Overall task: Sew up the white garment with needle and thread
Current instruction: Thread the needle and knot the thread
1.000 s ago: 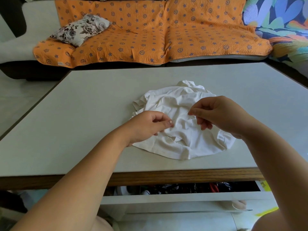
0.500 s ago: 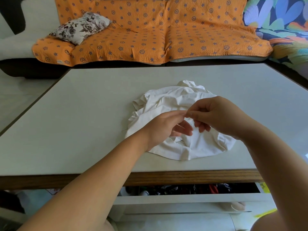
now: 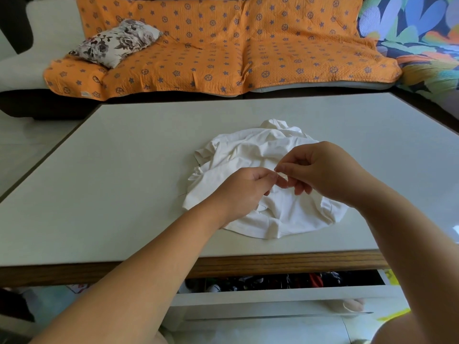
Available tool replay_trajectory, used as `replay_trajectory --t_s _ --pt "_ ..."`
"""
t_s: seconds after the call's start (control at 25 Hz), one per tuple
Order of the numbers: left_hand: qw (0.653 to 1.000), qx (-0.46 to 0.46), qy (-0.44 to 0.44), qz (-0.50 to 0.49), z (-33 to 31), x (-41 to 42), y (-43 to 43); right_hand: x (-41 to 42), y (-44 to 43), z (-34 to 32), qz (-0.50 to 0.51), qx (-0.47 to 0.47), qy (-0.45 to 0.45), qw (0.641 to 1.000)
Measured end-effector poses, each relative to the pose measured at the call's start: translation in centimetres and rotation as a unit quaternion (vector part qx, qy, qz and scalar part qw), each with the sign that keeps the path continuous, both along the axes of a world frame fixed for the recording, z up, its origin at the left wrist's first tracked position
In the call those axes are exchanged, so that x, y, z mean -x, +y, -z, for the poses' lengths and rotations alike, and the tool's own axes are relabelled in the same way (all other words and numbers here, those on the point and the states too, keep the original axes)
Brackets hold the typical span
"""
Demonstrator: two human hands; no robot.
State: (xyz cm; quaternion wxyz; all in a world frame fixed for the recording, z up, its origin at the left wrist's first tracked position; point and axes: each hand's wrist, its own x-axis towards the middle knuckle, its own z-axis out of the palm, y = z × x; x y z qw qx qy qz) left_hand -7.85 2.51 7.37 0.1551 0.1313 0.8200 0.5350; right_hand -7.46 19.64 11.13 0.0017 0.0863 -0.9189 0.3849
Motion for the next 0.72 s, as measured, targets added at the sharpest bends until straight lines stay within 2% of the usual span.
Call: replay_trajectory --t_s 0.12,0.2,0.36,0.44,0.56,0.72 --pt "1.0 0.016 0.023 -0.005 -0.3 -0.3 0.0 -0.1 -0.1 0.0 0.0 0.042 -0.017 0.999" --pt "1.0 0.011 0.028 -0.009 -0.5 -0.4 -0.2 -0.1 0.1 -0.1 0.007 0.128 -0.043 0.991" --pt "0.997 -0.006 0.065 -0.027 -0.5 -0.4 -0.6 0.3 1.0 -0.3 0.051 0.288 -0.084 0.953" --pt "0.995 -0.017 0.086 -0.037 -0.4 -0.4 -0.8 0.2 1.6 -0.3 0.056 0.286 -0.118 0.949" --pt "0.993 -0.046 0.099 -0.051 -0.5 -0.3 -1.0 -0.1 1.8 -0.2 -0.004 0.265 -0.183 0.947" --pt "0.99 -0.057 0.115 -0.062 -0.8 -0.5 -0.9 -0.6 0.3 0.6 -0.051 0.331 -0.184 0.924"
